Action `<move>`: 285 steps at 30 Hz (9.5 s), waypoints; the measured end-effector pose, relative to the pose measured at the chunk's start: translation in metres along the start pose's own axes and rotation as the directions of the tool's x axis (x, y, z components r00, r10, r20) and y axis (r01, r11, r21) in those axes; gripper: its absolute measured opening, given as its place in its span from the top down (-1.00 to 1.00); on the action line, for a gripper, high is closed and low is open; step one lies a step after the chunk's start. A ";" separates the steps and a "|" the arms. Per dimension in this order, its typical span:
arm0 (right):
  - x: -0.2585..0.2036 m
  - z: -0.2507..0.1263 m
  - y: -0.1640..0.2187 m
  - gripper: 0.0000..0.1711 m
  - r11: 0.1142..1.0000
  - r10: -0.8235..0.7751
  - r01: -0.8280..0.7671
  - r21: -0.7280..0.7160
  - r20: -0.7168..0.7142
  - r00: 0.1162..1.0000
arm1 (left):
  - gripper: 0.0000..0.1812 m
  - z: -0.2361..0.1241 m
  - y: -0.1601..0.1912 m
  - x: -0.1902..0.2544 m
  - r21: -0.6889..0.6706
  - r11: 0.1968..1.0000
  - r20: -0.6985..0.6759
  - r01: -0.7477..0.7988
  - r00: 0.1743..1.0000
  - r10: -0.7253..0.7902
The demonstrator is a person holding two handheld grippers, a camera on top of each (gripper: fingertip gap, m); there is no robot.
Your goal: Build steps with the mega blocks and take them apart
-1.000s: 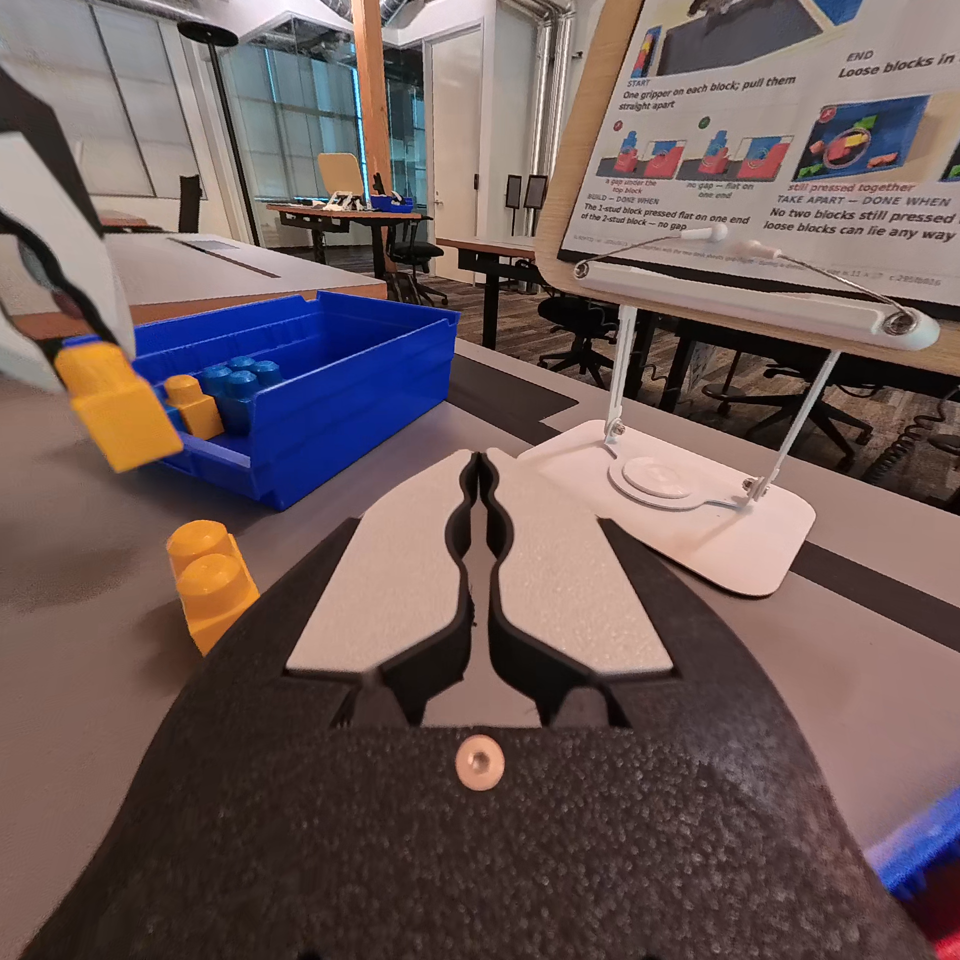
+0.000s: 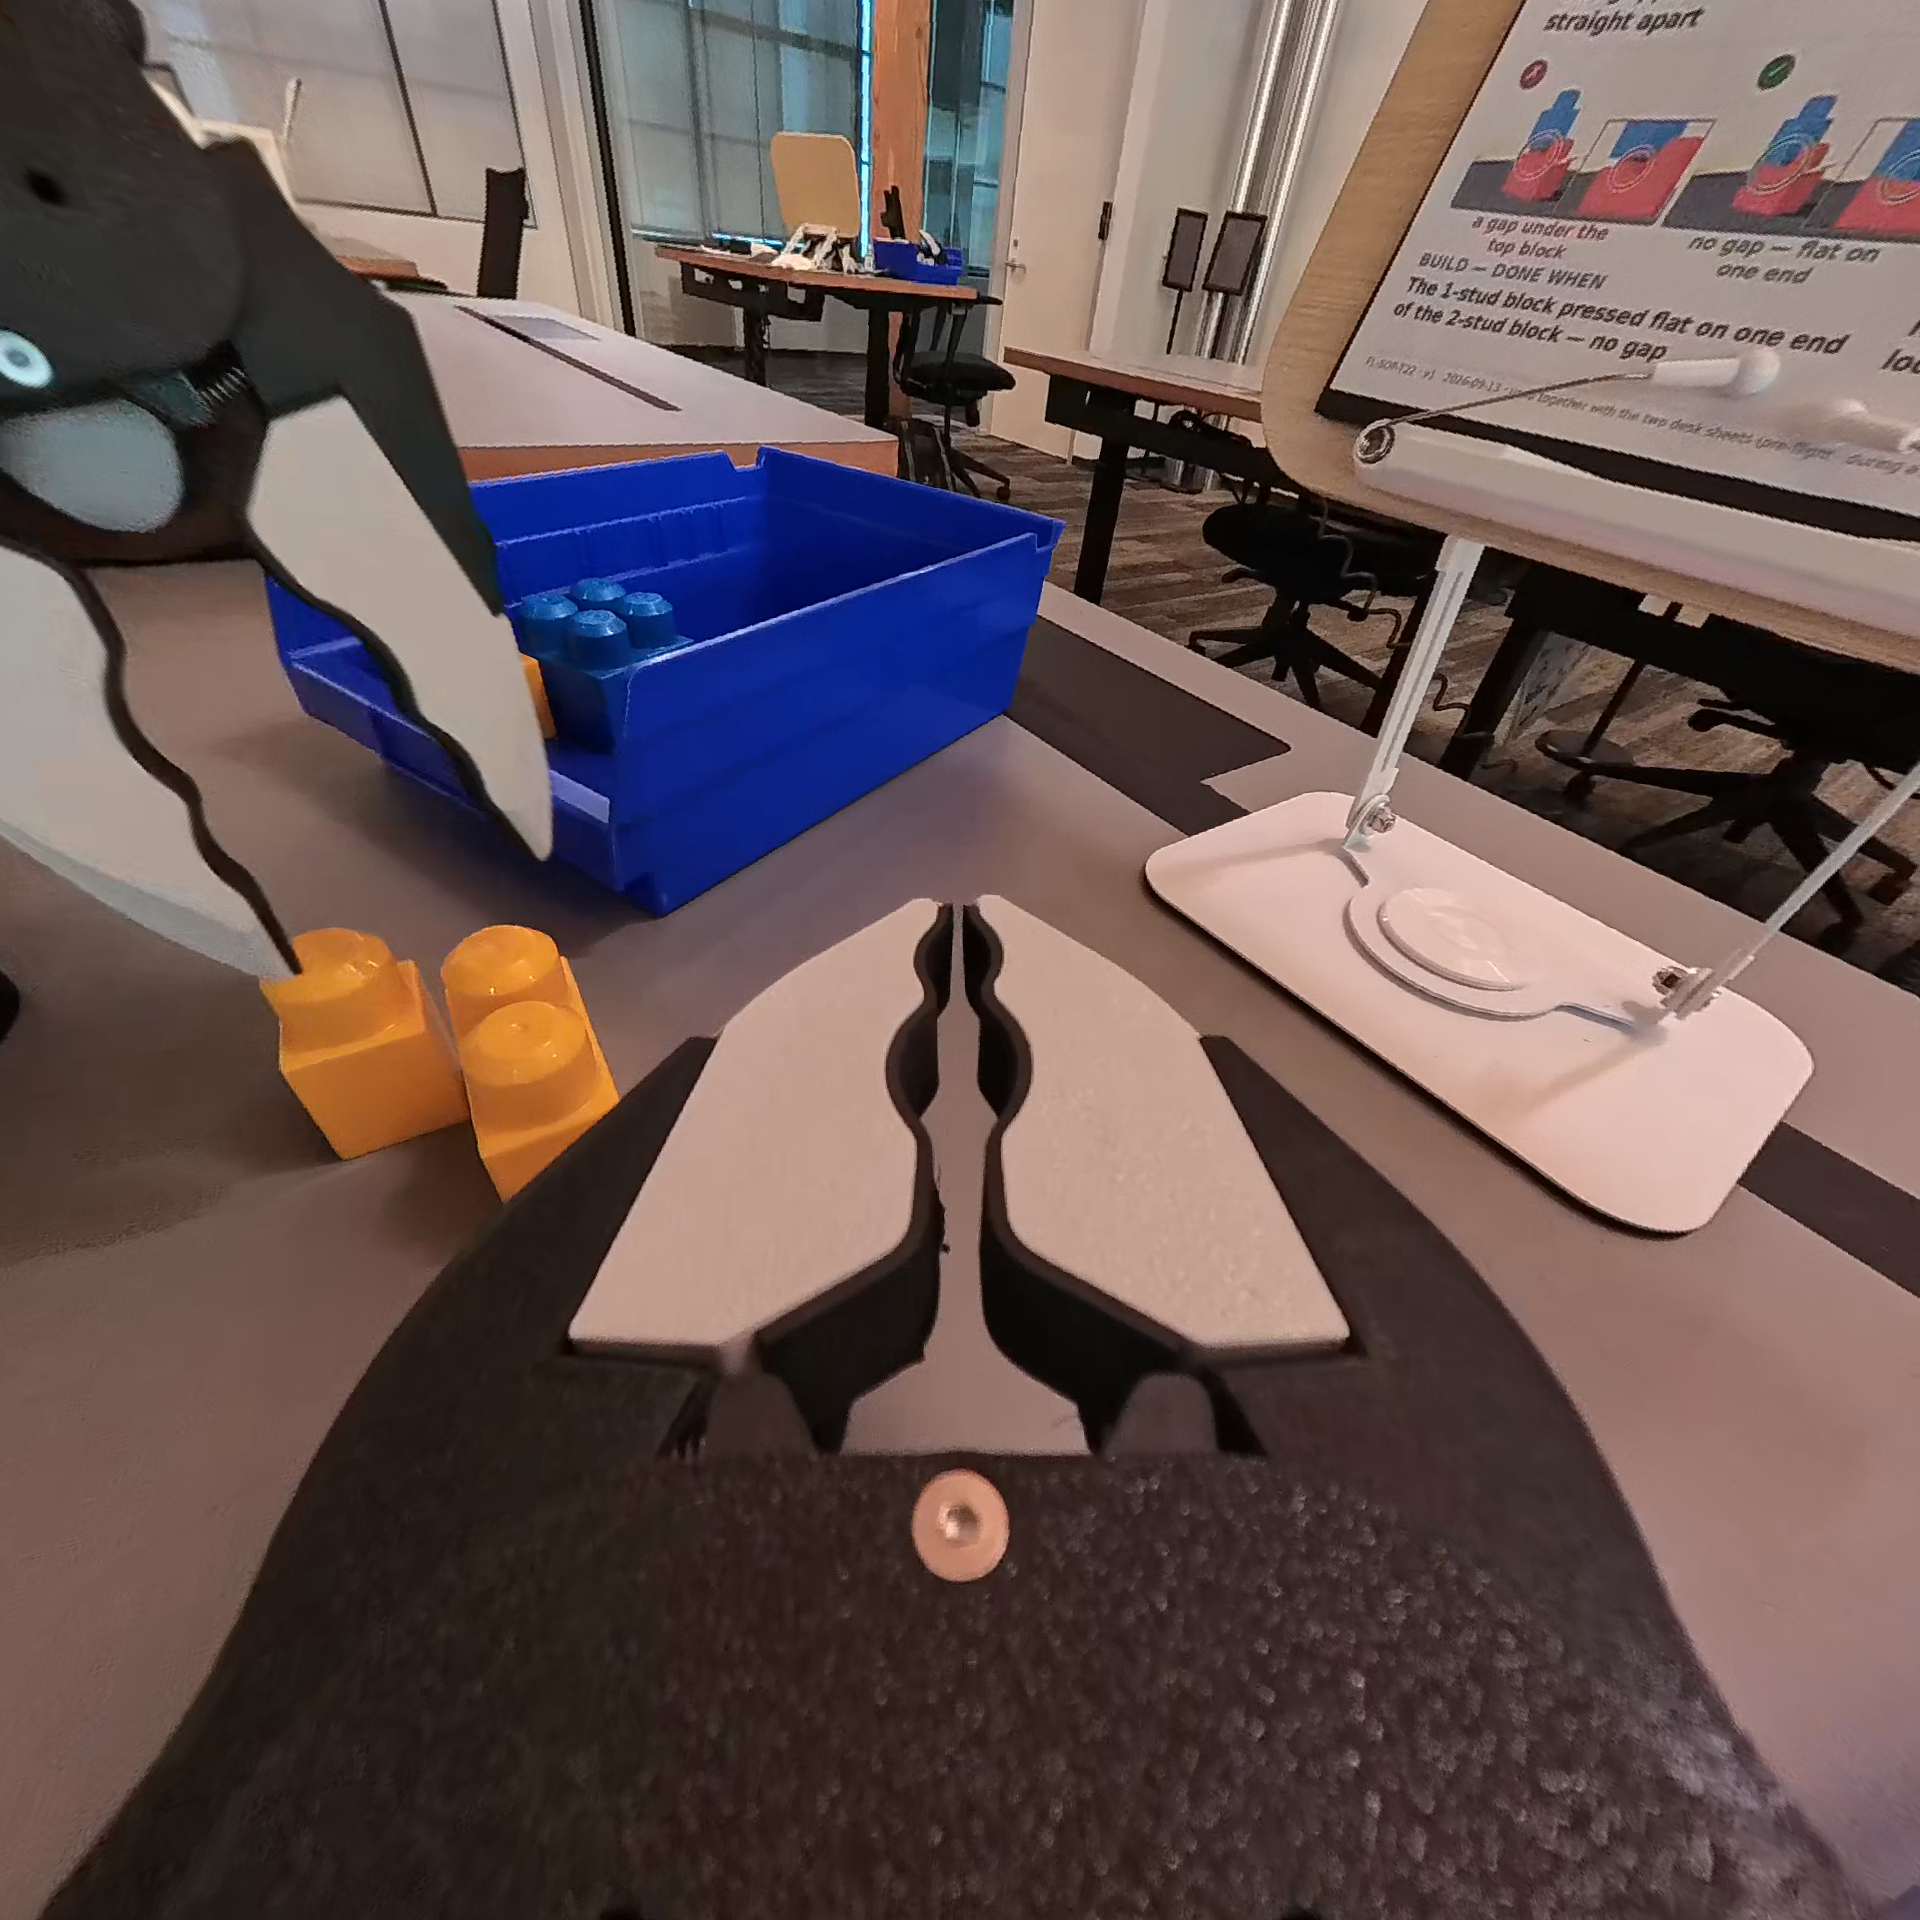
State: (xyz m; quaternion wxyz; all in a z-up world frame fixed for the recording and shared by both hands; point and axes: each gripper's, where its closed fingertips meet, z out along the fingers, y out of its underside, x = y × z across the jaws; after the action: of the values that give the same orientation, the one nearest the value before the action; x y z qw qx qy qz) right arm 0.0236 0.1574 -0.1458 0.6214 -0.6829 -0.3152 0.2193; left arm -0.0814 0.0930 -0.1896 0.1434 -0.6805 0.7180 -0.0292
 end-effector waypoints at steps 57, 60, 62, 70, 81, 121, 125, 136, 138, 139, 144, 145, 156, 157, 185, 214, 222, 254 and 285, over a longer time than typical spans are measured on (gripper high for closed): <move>-0.085 -0.021 -0.033 0.32 0.986 0.137 -0.167 0.008 0.535 0.834 | 0.60 -0.087 -0.104 -0.018 0.944 0.096 -0.310 0.315 0.949 -0.061; -0.088 -0.019 -0.036 0.36 0.981 0.150 -0.192 0.022 0.539 0.829 | 0.60 -0.083 -0.109 -0.016 0.948 0.101 -0.296 0.302 0.953 -0.064; -0.089 -0.019 -0.038 0.40 0.979 0.150 -0.202 0.038 0.539 0.829 | 0.60 -0.082 -0.111 -0.012 0.945 0.097 -0.308 0.311 0.950 -0.045; -0.092 -0.030 -0.038 0.57 0.984 0.122 -0.174 0.031 0.589 0.799 | 0.60 -0.082 -0.112 -0.001 0.931 0.109 -0.353 0.348 0.935 0.029; -0.085 -0.036 -0.030 0.58 0.990 0.126 -0.141 -0.022 0.598 0.792 | 0.61 -0.085 -0.108 -0.004 0.924 0.168 -0.350 0.343 0.937 0.012; -0.028 -0.057 -0.052 0.58 0.962 0.150 -0.241 0.130 0.485 0.862 | 0.59 -0.123 -0.075 -0.033 0.906 0.294 -0.258 0.305 0.948 -0.188; -0.029 -0.060 -0.055 0.58 0.960 0.146 -0.244 0.137 0.499 0.854 | 0.60 -0.131 -0.077 -0.034 0.909 0.102 -0.394 0.405 0.912 -0.117; -0.036 -0.058 -0.051 0.58 0.965 0.147 -0.238 0.110 0.524 0.839 | 0.60 -0.090 -0.084 -0.023 0.885 0.111 -0.449 0.452 0.892 -0.053; -0.038 -0.057 -0.049 0.58 0.967 0.148 -0.234 0.097 0.533 0.833 | 0.60 -0.090 -0.084 -0.022 0.886 0.113 -0.446 0.449 0.893 -0.051; -0.040 -0.056 -0.047 0.58 0.969 0.147 -0.229 0.090 0.537 0.831 | 0.60 -0.090 -0.084 -0.022 0.887 0.111 -0.446 0.449 0.894 -0.052; -0.057 -0.051 -0.038 0.58 0.978 0.145 -0.204 0.038 0.579 0.802 | 0.60 -0.092 -0.084 -0.023 0.892 0.100 -0.436 0.440 0.898 -0.060; -0.061 -0.049 -0.036 0.58 0.980 0.145 -0.199 0.028 0.586 0.797 | 0.60 -0.092 -0.084 -0.022 0.893 0.099 -0.434 0.438 0.899 -0.057; -0.079 -0.044 -0.027 0.58 0.983 0.159 -0.180 -0.031 0.629 0.761 | 0.59 -0.085 -0.089 -0.009 0.895 0.167 -0.417 0.415 0.909 -0.025; -0.080 -0.044 -0.027 0.58 0.984 0.161 -0.176 -0.039 0.631 0.759 | 0.59 -0.084 -0.089 -0.008 0.894 0.180 -0.413 0.410 0.910 -0.024; -0.069 -0.049 -0.046 0.58 0.951 0.196 -0.304 0.061 0.640 0.743 | 0.48 -0.087 -0.093 -0.008 0.896 0.105 -0.429 0.431 0.902 -0.041; -0.039 -0.069 -0.022 0.45 0.994 0.063 -0.008 -0.109 0.509 0.858 | 0.68 0.001 -0.083 0.012 0.690 0.678 -0.225 0.253 0.965 -0.132; -0.075 -0.060 0.000 0.48 0.960 -0.020 0.177 -0.219 0.575 0.818 | 0.68 0.032 -0.081 0.031 0.539 0.823 -0.178 0.178 0.979 -0.095; 0.157 -0.195 -0.091 0.67 0.985 -0.131 0.108 -0.134 -0.171 0.976 | 1.00 -0.061 -0.078 -0.063 0.961 0.186 -0.095 0.206 0.874 -0.477; 0.333 -0.184 0.087 0.64 0.683 -0.139 -0.020 -0.730 -0.157 0.978 | 1.00 -0.035 -0.079 -0.059 0.943 0.266 -0.059 0.199 0.889 -0.454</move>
State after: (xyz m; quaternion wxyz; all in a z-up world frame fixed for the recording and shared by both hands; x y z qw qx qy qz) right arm 0.3993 0.2587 -0.1770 0.3346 -0.8810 -0.3343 -0.0138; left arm -0.0113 0.1395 -0.1273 0.5748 -0.6063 0.3920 -0.3853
